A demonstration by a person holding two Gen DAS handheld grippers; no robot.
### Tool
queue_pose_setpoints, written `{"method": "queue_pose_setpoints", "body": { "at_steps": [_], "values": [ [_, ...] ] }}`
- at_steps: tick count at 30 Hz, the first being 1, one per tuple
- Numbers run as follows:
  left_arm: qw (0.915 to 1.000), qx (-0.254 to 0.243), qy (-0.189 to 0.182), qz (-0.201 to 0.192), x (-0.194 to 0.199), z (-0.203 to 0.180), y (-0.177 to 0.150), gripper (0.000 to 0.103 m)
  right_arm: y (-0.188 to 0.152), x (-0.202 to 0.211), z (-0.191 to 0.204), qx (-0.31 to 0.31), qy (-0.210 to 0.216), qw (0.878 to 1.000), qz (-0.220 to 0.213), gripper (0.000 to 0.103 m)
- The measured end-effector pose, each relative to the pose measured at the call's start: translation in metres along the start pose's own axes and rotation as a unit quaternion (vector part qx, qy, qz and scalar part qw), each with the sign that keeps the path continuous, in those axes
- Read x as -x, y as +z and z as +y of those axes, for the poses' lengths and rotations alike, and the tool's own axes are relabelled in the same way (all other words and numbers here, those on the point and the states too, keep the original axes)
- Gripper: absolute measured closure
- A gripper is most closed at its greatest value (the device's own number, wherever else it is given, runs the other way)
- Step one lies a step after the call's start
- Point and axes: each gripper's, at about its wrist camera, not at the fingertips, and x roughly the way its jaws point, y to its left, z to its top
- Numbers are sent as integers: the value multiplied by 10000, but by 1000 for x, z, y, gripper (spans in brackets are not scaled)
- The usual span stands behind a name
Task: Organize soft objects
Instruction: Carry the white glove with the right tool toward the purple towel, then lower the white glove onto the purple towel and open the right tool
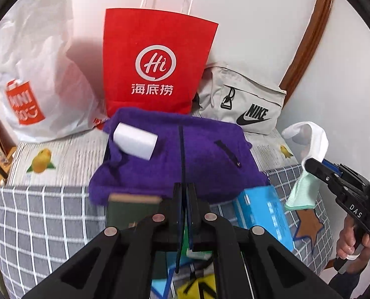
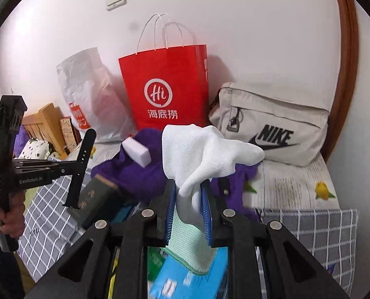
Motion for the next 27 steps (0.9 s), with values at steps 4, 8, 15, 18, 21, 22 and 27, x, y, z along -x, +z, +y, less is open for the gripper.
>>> {"method": "queue_pose_setpoints", "body": {
  "at_steps": [4,8,15,18,21,22,27],
  "values": [
    [10000,-11,24,68,-22,1,19,99,16,-28,-6,2,11,10000,61,82],
    [9999,-22,19,121,-42,2,33,99,27,-53,-11,-23,35,9999,141,82],
    [9993,-81,90,343,-82,2,53,99,33,-102,-21,0,55,9992,407,82],
    [9989,-91,55,454,-97,2,59,99,32,-119,-23,49,42,9986,518,82],
    [9984,-99,47,563,-111,1,63,99,30,-138,-27,62,67,9975,707,82],
    [9982,-109,24,592,-116,0,65,99,29,-145,-28,78,87,9967,804,82],
    [9970,-168,35,751,-136,-3,70,99,22,-168,-34,109,61,9938,1103,82]
  ]
}}
